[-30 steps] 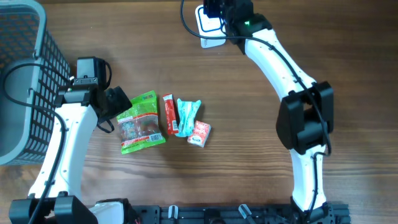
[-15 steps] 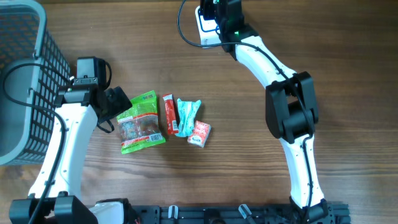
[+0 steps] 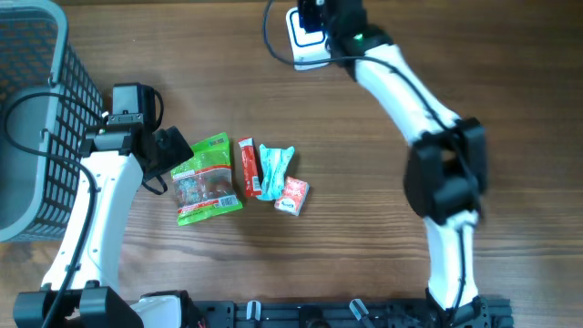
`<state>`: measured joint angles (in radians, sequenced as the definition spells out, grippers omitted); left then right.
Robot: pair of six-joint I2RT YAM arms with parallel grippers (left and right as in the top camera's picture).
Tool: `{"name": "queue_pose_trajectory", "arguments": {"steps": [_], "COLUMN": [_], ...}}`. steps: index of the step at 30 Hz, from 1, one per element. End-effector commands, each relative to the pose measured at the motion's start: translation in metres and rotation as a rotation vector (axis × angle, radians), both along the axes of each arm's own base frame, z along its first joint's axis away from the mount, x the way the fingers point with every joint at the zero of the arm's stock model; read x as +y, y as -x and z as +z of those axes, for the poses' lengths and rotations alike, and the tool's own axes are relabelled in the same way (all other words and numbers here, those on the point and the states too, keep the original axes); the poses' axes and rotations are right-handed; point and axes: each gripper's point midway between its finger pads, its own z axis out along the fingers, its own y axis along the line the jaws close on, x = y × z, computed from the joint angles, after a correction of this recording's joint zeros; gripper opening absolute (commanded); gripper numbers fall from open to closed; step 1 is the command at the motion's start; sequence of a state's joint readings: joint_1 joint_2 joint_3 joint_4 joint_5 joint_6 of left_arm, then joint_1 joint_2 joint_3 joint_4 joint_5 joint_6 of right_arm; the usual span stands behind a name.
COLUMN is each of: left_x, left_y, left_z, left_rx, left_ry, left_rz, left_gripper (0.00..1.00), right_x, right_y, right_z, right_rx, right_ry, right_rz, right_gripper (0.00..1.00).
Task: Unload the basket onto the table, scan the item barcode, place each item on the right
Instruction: 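Carry the jar to the white scanner and hold it before the window, then set the jar down on the right side of the table and release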
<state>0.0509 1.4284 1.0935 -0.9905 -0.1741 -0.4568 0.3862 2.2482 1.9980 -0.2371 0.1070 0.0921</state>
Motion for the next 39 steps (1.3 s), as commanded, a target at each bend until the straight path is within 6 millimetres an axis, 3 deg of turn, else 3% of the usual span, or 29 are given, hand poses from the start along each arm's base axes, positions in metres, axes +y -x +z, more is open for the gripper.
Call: {"name": "queue_pose_trajectory", "arguments": {"steps": [1,4,9,12,19,21,23,24,25,28,30,32,35,37,39], "left_x": [0.001,0.001,0.001,0.001,0.001,0.001,0.001,0.001,0.001,0.001,0.001,0.001,0.001,0.001,0.001], "left_y": [-0.003,-0.003,-0.003,-0.003,-0.003,-0.003,-0.003,-0.003,-0.003,-0.003,-0.003,-0.003,-0.003,-0.003,-0.003], "left_z": [0.005,0.005,0.005,0.005,0.005,0.005,0.005,0.005,0.005,0.005,0.005,0.005,0.005,0.005,0.005], "left_rx": [-0.015,-0.015,-0.015,-0.015,-0.015,-0.015,-0.015,-0.015,-0.015,-0.015,-0.015,-0.015,-0.015,-0.015,-0.015], "left_ry": [-0.001,-0.001,-0.001,-0.001,-0.001,-0.001,-0.001,-0.001,-0.001,-0.001,-0.001,-0.001,-0.001,-0.001,-0.001], "left_rz": [-0.004,-0.004,-0.004,-0.004,-0.004,-0.004,-0.004,-0.004,-0.004,-0.004,-0.004,-0.004,-0.004,-0.004,-0.004], "left_gripper": [1.0,1.0,1.0,1.0,1.0,1.0,1.0,1.0,1.0,1.0,1.0,1.0,1.0,1.0,1.0], "right_x": [-0.027,-0.071,-0.167,-0.214,-0.282,-0.291,-0.302,-0.305,-0.307,-0.308,-0.31,-0.309,-0.282,-0.252,-0.222], "right_y": [0.061,0.104,0.172,0.195,0.243,0.254,0.263,0.265,0.266,0.264,0.258,0.248,0.229,0.224,0.226], "right_z": [0.126,0.095,-0.001,-0.049,-0.151,-0.162,-0.166,-0.166,-0.166,-0.158,-0.138,-0.106,-0.047,-0.021,-0.008], "right_rx": [-0.056,0.184,0.694,0.853,1.039,1.066,1.085,1.091,1.092,1.084,1.064,1.032,0.946,0.908,0.899], "right_ry": [-0.021,0.065,0.123,0.074,-0.101,-0.147,-0.168,-0.172,-0.169,-0.164,-0.155,-0.169,-0.269,-0.347,-0.373], "right_rz": [0.016,-0.034,-0.255,-0.39,-0.527,-0.506,-0.539,-0.546,-0.54,-0.527,-0.513,-0.503,-0.401,-0.299,-0.208], "right_gripper": [0.22,0.22,0.21,0.19,0.19,0.2,0.54,0.86,1.0,1.0,1.0,1.0,1.0,1.0,1.0]}}
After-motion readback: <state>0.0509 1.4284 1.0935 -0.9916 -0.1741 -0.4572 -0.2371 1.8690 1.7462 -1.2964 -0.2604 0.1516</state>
